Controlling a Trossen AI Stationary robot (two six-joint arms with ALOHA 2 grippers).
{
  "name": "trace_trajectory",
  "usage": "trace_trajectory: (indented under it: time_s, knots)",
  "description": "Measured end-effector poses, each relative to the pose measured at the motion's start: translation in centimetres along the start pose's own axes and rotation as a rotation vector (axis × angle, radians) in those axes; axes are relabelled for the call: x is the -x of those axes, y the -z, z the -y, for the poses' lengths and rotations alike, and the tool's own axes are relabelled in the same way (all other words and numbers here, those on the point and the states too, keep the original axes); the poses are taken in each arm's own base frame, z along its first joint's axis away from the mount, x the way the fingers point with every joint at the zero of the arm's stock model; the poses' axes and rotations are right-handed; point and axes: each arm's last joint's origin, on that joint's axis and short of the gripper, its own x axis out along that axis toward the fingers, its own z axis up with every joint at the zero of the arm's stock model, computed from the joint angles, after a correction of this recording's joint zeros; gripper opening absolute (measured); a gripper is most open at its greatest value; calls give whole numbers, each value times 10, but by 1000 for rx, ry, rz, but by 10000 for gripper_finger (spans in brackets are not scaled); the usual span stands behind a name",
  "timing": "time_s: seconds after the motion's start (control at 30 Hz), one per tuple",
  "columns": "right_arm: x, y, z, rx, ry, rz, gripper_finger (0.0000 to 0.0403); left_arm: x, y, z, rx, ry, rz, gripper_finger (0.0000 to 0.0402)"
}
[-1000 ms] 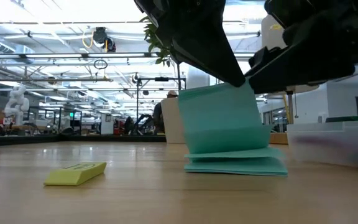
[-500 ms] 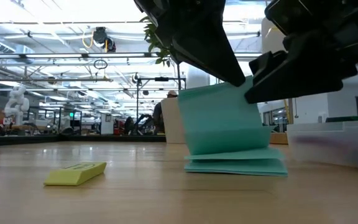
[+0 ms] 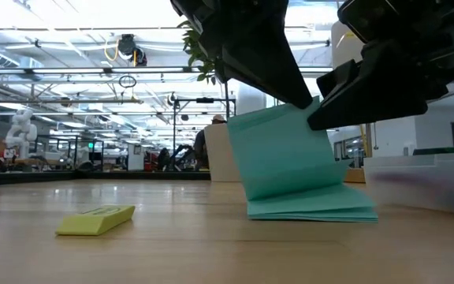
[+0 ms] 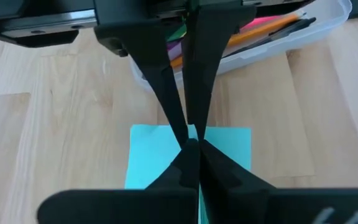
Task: Pack school essentials
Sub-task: Put the blue sticky notes into the purple supply box
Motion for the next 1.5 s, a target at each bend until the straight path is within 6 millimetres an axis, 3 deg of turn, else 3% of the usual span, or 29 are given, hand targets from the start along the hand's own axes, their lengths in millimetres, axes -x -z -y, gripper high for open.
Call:
trace_trajectory:
  time_s: [0.13,0.27,0.5,0.63,0.87,1.27,1.5]
  knots:
    - [0,0,0,-24,0,1,8,0,0,0,32,-2,2,17]
    - [2,-3,0,-39,-2,16,4,14,-2,-2,90,13,-25,67]
    - [23,-27,4,-42,-24,90,3,73,-5,-3,232,-30,-84,185]
    - [45,-45,8,-40,-6,132,3,101,1,-4,337,-105,-135,219]
    - [96,-75,10,-5,23,163,3,116,21,4,445,-226,-251,211]
    - [166,-159,0,51,54,195,2,103,38,12,603,-281,-233,162]
    - [205,-201,-3,82,83,260,2,93,43,14,691,-253,-184,158]
